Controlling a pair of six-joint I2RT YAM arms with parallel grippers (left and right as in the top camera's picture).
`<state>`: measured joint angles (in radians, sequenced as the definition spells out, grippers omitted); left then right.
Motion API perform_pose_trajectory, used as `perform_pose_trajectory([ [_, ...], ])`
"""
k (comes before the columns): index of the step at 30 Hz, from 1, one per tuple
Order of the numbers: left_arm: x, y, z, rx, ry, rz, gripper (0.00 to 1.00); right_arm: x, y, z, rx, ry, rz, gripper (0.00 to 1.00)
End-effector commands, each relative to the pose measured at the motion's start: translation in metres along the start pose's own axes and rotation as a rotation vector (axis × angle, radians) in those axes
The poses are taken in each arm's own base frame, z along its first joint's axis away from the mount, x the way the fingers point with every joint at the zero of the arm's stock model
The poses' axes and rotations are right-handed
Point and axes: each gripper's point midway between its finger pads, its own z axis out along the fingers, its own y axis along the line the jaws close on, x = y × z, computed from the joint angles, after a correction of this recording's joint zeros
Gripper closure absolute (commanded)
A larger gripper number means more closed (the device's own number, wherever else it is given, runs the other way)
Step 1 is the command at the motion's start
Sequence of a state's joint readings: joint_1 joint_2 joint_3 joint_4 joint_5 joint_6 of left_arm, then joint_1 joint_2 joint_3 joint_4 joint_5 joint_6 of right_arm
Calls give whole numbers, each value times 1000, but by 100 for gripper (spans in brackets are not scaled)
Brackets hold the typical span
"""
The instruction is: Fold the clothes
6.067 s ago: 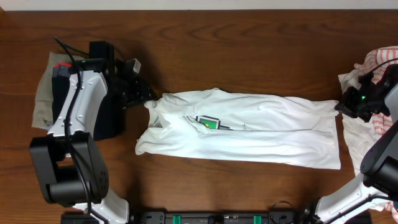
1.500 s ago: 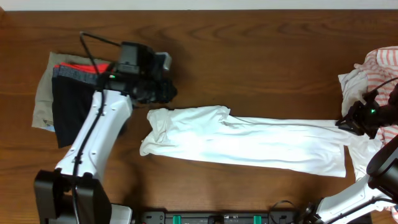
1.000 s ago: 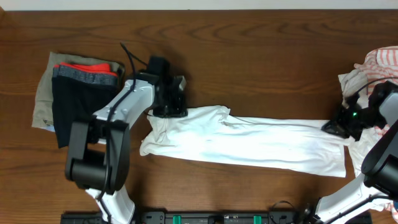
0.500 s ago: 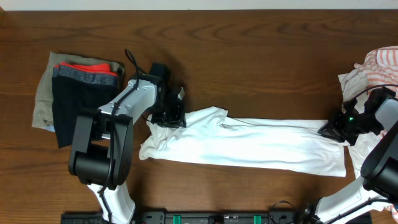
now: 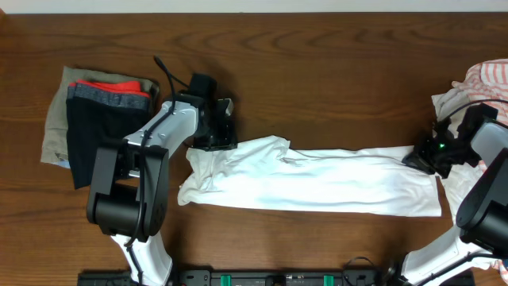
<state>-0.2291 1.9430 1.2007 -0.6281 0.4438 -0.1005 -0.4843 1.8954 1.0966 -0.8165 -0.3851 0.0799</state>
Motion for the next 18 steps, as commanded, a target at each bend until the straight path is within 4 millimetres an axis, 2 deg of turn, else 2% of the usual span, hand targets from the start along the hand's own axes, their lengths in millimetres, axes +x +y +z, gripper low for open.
perform_pose_trajectory([
  [1, 3, 5, 3, -10, 13, -22, 72, 7, 1, 14, 36, 28, -17, 87],
  [7, -17, 2, 1, 2, -63, 7, 72, 1, -4, 15, 85, 5, -28, 87],
  [11, -38, -7, -13, 35, -121, 25, 72, -1, -11, 14, 129, -5, -30, 87],
  [15, -49, -29, -29, 141, -153, 46, 59, -1, -11, 14, 129, -5, -30, 87],
  [18, -47, -31, -30, 152, -142, 44, 49, -1, -11, 14, 129, -5, -30, 87],
])
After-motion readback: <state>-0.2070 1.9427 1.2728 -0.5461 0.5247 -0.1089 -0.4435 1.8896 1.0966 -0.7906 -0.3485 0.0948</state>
